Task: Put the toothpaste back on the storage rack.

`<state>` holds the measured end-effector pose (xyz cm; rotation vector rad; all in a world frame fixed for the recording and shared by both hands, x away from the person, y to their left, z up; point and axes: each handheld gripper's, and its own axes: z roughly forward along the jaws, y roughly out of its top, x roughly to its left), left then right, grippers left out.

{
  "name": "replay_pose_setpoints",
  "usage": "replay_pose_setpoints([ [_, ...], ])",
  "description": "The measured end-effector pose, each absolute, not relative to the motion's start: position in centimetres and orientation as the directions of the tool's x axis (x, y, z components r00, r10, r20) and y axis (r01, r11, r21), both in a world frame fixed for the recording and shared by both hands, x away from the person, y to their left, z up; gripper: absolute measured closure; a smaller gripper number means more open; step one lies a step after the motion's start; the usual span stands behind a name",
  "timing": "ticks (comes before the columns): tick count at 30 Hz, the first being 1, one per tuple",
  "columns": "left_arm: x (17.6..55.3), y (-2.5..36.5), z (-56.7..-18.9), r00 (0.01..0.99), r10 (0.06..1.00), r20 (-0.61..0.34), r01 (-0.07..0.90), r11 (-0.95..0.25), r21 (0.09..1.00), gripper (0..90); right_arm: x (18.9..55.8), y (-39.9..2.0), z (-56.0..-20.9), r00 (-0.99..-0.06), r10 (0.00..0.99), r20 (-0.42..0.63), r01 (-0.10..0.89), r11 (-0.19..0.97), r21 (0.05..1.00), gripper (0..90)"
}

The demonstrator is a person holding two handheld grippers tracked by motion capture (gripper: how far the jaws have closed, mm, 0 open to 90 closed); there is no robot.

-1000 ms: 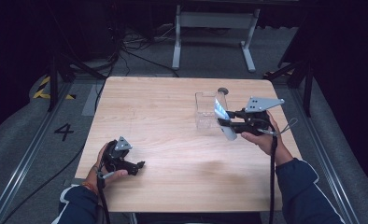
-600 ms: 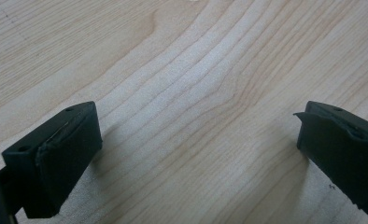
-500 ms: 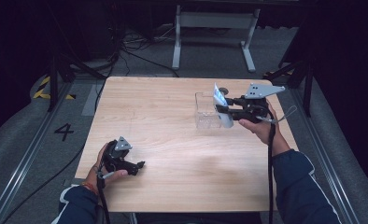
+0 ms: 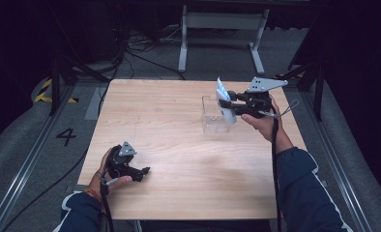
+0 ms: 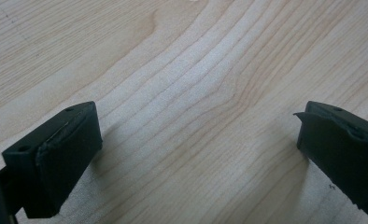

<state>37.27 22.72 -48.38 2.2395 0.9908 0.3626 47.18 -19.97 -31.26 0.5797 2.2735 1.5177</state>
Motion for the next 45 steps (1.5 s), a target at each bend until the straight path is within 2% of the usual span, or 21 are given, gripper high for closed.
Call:
replay_pose_setpoints([
  [26,37.3,22.7,-48.3,0.675,0.738,-0.013,0.559,-0.5,0.661,0.3,51.4,-20.1,-32.8,-0.803,0.596,-0.009,0.202,0.286,0.937,65.1],
  [45,37.2,22.7,-48.4,0.677,0.736,-0.009,0.554,-0.502,0.664,0.5,53.7,-19.7,-35.0,-0.766,0.643,-0.001,0.249,0.299,0.921,64.7],
])
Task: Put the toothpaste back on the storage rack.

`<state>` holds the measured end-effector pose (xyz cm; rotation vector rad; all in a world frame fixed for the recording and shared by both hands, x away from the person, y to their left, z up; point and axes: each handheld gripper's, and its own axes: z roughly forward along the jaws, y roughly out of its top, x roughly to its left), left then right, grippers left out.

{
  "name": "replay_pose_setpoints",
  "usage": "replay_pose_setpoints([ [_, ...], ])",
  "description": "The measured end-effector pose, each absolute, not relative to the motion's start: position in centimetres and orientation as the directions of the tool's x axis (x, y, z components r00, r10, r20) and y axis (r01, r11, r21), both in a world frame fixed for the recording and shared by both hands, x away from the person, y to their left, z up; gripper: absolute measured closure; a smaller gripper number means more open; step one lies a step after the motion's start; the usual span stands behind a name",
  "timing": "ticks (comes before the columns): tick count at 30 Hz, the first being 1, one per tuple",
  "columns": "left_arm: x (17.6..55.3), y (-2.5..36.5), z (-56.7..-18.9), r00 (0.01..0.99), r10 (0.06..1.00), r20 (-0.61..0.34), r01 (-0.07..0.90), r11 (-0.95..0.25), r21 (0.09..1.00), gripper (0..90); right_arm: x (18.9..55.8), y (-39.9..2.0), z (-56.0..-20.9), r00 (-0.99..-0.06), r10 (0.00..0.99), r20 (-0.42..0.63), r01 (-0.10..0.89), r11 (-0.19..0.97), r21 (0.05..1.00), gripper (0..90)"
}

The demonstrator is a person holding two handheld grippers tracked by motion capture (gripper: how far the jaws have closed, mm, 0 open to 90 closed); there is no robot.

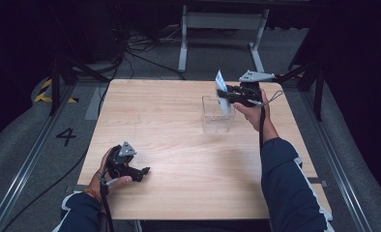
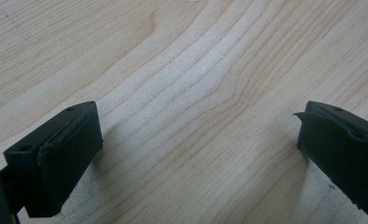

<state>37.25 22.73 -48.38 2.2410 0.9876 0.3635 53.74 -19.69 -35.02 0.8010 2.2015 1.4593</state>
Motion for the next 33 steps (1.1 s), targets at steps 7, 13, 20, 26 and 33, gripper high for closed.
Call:
replay_pose_setpoints([
  [7,37.3,22.7,-48.4,0.678,0.735,-0.007,0.553,-0.503,0.664,0.5,54.0,-19.9,-35.7,-0.755,0.655,-0.009,0.255,0.306,0.917,64.3],
  [13,37.3,22.7,-48.4,0.678,0.735,-0.007,0.552,-0.503,0.665,0.5,54.1,-20.0,-36.0,-0.75,0.661,-0.017,0.256,0.314,0.914,64.1],
  [20,37.2,22.7,-48.4,0.677,0.736,-0.008,0.554,-0.503,0.664,0.5,54.3,-20.4,-36.4,-0.744,0.668,-0.007,0.265,0.305,0.915,63.8],
  [26,37.3,22.7,-48.4,0.678,0.735,-0.008,0.553,-0.502,0.665,0.5,54.1,-20.6,-36.8,-0.748,0.663,-0.007,0.265,0.308,0.914,63.4],
  [33,37.2,22.7,-48.4,0.679,0.734,-0.009,0.554,-0.504,0.663,0.5,53.7,-20.8,-37.5,-0.761,0.649,-0.018,0.264,0.335,0.904,63.0],
])
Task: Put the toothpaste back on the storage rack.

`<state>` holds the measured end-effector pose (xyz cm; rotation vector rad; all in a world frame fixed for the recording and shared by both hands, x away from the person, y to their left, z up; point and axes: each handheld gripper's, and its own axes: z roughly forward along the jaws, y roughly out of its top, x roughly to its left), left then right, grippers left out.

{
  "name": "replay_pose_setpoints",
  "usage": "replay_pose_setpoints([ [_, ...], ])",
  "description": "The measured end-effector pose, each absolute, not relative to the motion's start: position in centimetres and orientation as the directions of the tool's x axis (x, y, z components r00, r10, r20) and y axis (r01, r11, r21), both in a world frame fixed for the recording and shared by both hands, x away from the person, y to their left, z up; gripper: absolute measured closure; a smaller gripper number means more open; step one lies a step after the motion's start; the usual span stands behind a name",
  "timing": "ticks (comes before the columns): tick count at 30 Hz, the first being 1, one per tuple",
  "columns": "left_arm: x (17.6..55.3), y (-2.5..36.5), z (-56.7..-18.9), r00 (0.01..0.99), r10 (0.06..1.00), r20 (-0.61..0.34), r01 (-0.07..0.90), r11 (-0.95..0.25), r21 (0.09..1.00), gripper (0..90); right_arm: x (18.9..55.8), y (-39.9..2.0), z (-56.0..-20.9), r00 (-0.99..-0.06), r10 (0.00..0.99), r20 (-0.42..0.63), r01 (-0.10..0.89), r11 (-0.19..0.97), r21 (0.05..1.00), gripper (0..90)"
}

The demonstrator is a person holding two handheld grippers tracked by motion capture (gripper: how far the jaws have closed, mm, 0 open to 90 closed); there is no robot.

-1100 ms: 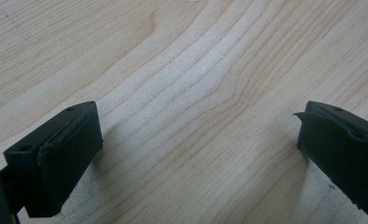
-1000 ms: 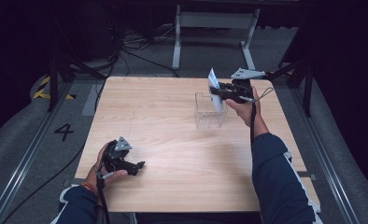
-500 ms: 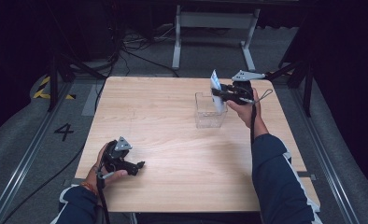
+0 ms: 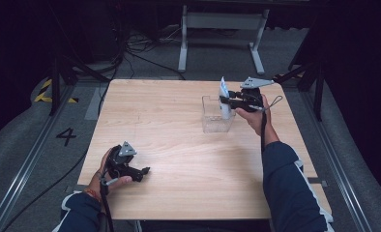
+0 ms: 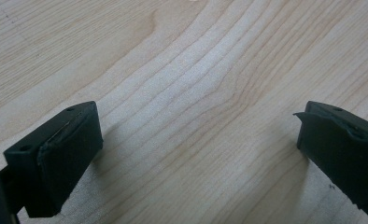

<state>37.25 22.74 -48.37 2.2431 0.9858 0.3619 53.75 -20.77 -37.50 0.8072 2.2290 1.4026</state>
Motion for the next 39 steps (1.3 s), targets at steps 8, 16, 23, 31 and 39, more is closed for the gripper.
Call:
replay_pose_setpoints([
  [8,37.3,22.7,-48.4,0.679,0.734,-0.008,0.554,-0.504,0.663,0.5,53.3,-21.2,-38.2,-0.767,0.642,-0.017,0.276,0.354,0.893,62.5],
  [16,37.2,22.7,-48.4,0.679,0.734,-0.009,0.554,-0.504,0.663,0.5,53.2,-21.3,-38.8,-0.767,0.641,-0.025,0.289,0.381,0.878,62.1],
  [23,37.3,22.8,-48.4,0.679,0.734,-0.007,0.553,-0.505,0.663,0.5,53.2,-21.4,-39.1,-0.766,0.642,-0.031,0.3,0.4,0.866,61.5],
  [31,37.3,22.8,-48.4,0.679,0.734,-0.006,0.552,-0.505,0.663,0.5,53.2,-21.3,-39.5,-0.765,0.643,-0.041,0.319,0.433,0.843,60.5],
  [39,37.3,22.7,-48.4,0.68,0.734,-0.008,0.553,-0.505,0.663,0.5,53.2,-21.4,-39.9,-0.765,0.643,-0.037,0.327,0.437,0.838,60.3],
])
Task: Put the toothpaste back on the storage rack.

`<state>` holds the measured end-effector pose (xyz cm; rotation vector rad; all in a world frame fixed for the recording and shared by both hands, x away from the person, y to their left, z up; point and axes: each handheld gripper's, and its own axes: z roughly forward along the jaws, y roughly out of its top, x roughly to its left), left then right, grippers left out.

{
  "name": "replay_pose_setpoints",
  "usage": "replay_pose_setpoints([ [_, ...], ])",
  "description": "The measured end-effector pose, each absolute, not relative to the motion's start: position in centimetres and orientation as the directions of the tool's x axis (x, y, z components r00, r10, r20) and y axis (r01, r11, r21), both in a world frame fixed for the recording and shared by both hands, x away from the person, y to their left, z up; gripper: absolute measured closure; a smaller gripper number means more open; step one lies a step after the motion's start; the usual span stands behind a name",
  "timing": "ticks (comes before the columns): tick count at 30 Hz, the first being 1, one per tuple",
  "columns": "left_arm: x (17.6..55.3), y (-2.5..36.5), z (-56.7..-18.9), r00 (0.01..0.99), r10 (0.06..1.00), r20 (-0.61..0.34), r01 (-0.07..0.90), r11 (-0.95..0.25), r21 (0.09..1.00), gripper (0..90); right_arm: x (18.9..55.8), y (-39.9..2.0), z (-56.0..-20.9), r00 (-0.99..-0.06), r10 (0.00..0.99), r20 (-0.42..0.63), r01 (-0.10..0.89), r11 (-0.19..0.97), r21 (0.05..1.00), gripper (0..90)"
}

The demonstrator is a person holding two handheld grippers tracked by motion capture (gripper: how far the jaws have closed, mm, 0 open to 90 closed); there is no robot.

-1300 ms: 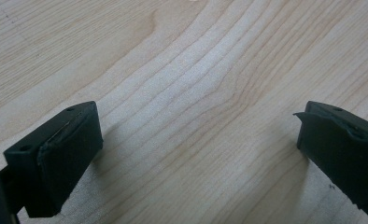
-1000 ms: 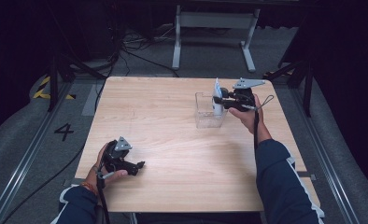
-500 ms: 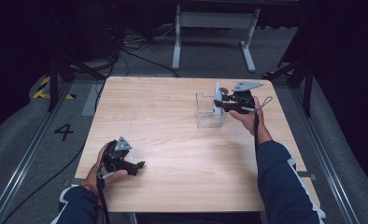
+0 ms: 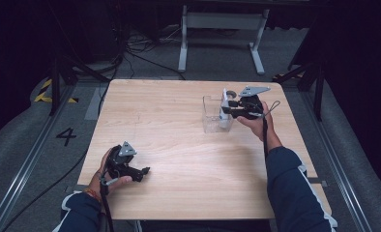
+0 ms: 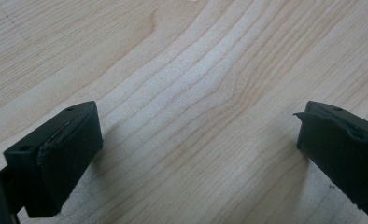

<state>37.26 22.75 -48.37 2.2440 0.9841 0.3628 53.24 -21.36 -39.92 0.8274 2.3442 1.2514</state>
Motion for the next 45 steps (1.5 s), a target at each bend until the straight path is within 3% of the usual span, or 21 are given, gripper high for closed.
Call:
replay_pose_setpoints([
  [3,37.2,22.7,-48.4,0.679,0.734,-0.008,0.554,-0.505,0.662,0.5,53.2,-21.3,-40.0,-0.769,0.639,-0.037,0.327,0.441,0.836,60.2],
  [4,37.3,22.7,-48.4,0.678,0.735,-0.008,0.553,-0.504,0.663,0.5,53.1,-21.3,-40.1,-0.77,0.637,-0.035,0.325,0.44,0.837,70.3],
  [6,37.3,22.8,-48.4,0.679,0.734,-0.007,0.553,-0.505,0.663,0.5,52.9,-21.7,-39.6,-0.761,0.649,0.002,0.31,0.361,0.88,73.1],
  [9,37.3,22.7,-48.4,0.679,0.734,-0.006,0.553,-0.505,0.663,0.5,52.8,-22.2,-38.8,-0.755,0.656,0.024,0.302,0.315,0.9,71.5],
  [27,37.3,22.8,-48.4,0.681,0.732,-0.004,0.55,-0.509,0.662,0.5,52.1,-21.7,-38.7,-0.77,0.638,-0.025,0.299,0.394,0.869,65.7],
  [45,37.2,22.8,-48.4,0.677,0.736,-0.007,0.554,-0.502,0.664,0.5,49.4,-21.9,-37.5,-0.796,0.601,-0.07,0.287,0.477,0.831,65.6],
])
